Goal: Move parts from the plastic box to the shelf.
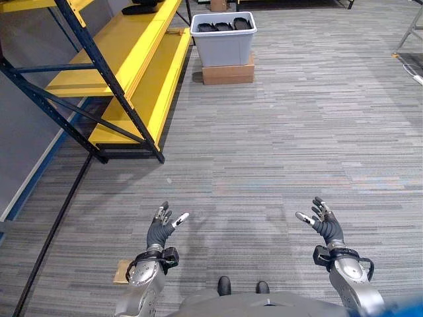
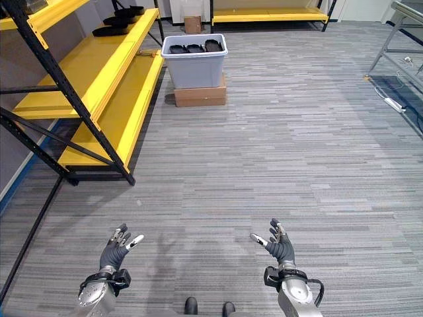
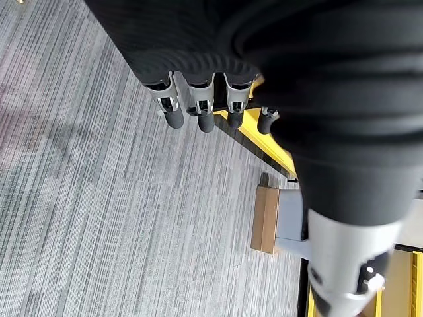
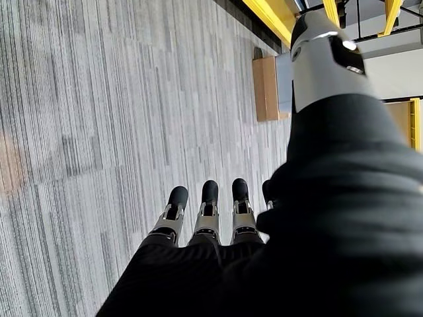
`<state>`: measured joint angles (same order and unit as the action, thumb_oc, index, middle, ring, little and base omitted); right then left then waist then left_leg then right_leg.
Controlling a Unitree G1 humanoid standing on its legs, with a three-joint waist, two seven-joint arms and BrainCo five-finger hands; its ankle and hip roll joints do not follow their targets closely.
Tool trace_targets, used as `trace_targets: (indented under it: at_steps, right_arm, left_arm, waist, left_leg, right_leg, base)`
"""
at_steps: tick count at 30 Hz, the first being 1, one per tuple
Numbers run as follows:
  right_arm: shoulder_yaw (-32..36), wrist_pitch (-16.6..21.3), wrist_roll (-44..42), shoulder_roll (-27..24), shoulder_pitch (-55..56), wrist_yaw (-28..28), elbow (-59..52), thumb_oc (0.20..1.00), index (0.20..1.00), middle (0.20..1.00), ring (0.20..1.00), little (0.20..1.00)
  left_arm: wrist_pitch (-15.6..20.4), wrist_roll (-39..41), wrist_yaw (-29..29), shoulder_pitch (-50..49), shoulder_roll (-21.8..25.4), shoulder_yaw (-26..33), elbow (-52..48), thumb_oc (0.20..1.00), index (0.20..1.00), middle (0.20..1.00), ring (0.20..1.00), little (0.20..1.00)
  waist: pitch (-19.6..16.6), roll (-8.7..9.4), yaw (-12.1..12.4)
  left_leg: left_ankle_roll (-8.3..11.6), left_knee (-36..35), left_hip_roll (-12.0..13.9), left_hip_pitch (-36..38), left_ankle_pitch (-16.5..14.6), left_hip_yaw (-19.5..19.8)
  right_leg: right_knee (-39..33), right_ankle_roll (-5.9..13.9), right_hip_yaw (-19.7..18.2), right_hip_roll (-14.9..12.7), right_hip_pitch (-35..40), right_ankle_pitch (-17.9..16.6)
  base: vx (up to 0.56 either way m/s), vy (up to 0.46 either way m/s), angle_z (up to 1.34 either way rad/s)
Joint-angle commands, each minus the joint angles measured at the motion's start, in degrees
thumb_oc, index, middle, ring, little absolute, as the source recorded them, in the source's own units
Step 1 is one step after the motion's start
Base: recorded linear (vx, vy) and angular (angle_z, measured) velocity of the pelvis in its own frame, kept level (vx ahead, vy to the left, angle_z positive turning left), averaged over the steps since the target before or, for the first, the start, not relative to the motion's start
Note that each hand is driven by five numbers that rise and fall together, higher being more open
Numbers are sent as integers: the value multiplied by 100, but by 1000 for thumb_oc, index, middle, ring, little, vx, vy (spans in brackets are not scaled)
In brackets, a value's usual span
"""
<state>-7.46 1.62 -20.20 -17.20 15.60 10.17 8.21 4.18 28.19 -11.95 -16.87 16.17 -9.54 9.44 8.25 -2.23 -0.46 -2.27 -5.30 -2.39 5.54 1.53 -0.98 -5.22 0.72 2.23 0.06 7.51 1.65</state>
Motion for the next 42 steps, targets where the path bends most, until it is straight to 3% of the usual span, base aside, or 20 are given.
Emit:
trace_targets:
  at_steps: [1, 33, 42]
  right_arm:
    - [-80, 198, -158, -136, 7, -38, -449, 1000, 1000, 1000, 1000, 1000]
    - [-80, 117, -165, -160, 2, -99, -438, 1000, 1000, 1000, 1000, 1000]
    - [-55, 132, -200, -187, -55, -49, -460, 1000, 1000, 1000, 1000, 1000]
  left_arm:
    - [192, 66, 44, 131, 124, 121, -214, 1000, 1000, 1000, 1000, 1000]
    - [119, 40, 150, 105, 165, 108, -229, 1000, 1000, 1000, 1000, 1000]
    - [113, 66, 104, 199, 184, 81, -199, 1000, 1000, 1000, 1000, 1000]
  waist:
    - [-128, 151, 46]
    - [-71, 168, 58]
    - [-23, 151, 19]
  left_leg:
    - [570, 30, 642, 33, -41, 206]
    - [568, 30, 639, 79, -94, 184]
    - [586, 30, 697, 44, -78, 253]
  right_leg:
    - [22, 733, 3, -553, -218, -495]
    - [22, 748, 5, -558, -201, -472]
    - [48, 643, 40, -506, -197, -411]
  base:
    - [0, 0, 0]
    - [0, 0, 0]
    - [5, -12, 1]
